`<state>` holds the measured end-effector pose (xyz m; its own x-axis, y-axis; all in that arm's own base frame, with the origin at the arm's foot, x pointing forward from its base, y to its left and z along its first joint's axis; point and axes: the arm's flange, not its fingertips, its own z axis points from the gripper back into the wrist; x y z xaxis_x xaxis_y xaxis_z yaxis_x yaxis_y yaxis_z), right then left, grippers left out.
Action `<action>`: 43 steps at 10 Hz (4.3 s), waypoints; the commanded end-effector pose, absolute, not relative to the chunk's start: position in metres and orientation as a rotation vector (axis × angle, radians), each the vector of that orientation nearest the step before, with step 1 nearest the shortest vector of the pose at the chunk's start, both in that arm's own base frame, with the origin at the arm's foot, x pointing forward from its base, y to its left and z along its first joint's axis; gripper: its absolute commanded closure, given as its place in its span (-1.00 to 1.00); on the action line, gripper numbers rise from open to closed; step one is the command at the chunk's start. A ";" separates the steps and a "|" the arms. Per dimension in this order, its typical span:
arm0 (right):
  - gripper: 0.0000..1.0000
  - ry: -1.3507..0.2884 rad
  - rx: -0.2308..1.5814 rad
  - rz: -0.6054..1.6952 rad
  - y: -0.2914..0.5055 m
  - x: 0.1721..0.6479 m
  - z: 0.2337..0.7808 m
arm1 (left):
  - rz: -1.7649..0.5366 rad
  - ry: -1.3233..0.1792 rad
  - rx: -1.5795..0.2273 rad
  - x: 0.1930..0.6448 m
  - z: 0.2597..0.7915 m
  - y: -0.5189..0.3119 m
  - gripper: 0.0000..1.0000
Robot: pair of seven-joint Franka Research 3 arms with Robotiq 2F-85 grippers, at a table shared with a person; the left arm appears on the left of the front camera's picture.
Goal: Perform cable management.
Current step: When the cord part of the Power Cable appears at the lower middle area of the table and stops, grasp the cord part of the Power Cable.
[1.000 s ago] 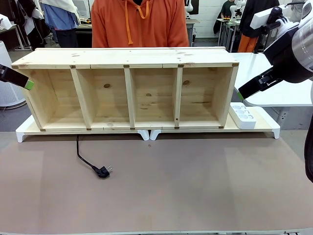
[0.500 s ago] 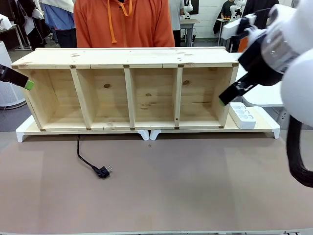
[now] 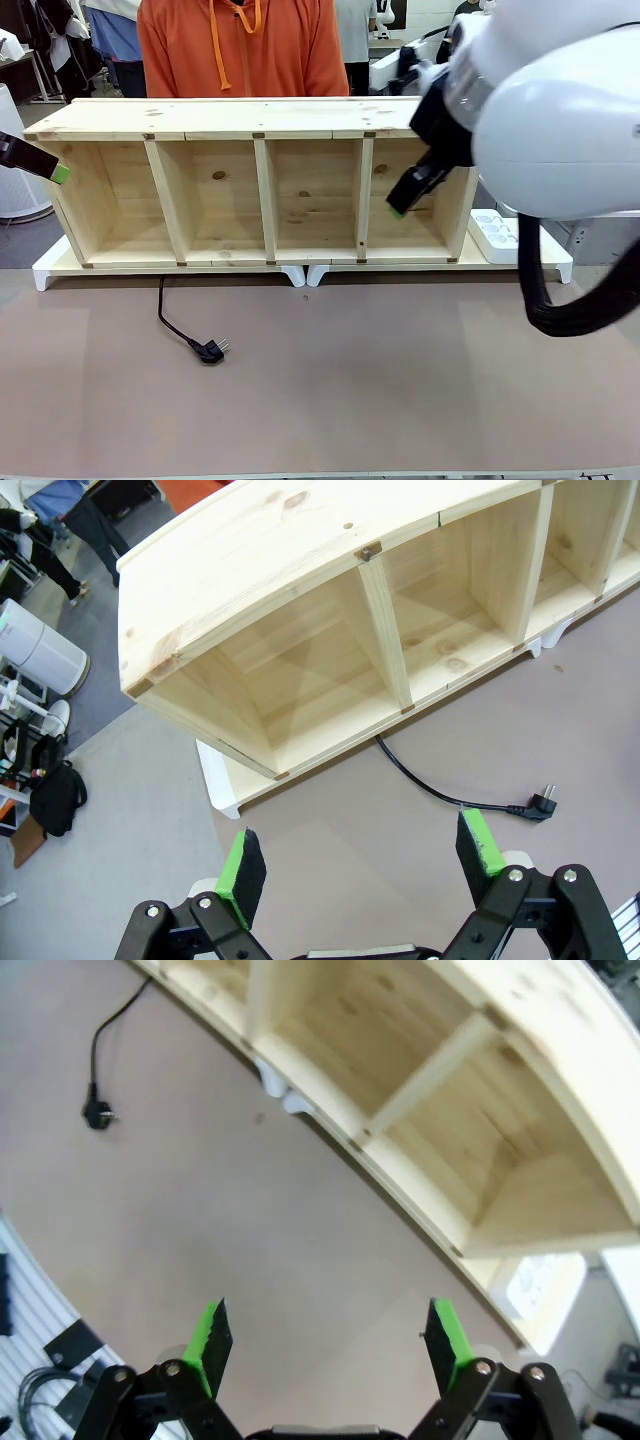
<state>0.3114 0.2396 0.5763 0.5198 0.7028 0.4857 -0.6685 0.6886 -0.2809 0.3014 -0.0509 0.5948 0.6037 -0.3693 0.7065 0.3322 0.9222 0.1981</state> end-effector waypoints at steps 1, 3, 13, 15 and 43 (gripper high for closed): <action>-1.00 -0.575 -0.047 0.920 0.275 0.335 0.571 | -0.405 -0.834 0.046 0.303 0.595 -0.051 -1.00; -1.00 -0.542 -0.023 0.990 0.311 0.351 0.559 | -0.405 -0.834 0.046 0.303 0.595 -0.051 -1.00; -1.00 -0.464 0.147 1.191 0.453 0.397 0.467 | -0.405 -0.834 0.046 0.303 0.595 -0.051 -1.00; -1.00 -0.447 0.154 1.211 0.475 0.400 0.454 | -0.405 -0.834 0.046 0.303 0.595 -0.051 -1.00; -1.00 -0.194 0.023 1.216 0.532 0.385 0.346 | -0.405 -0.834 0.046 0.303 0.595 -0.051 -1.00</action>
<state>0.3884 0.5258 0.3446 0.3220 0.9319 0.1667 -0.9332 0.3421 -0.1100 0.3018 -0.0508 0.5945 0.6042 -0.3689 0.7063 0.3326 0.9222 0.1971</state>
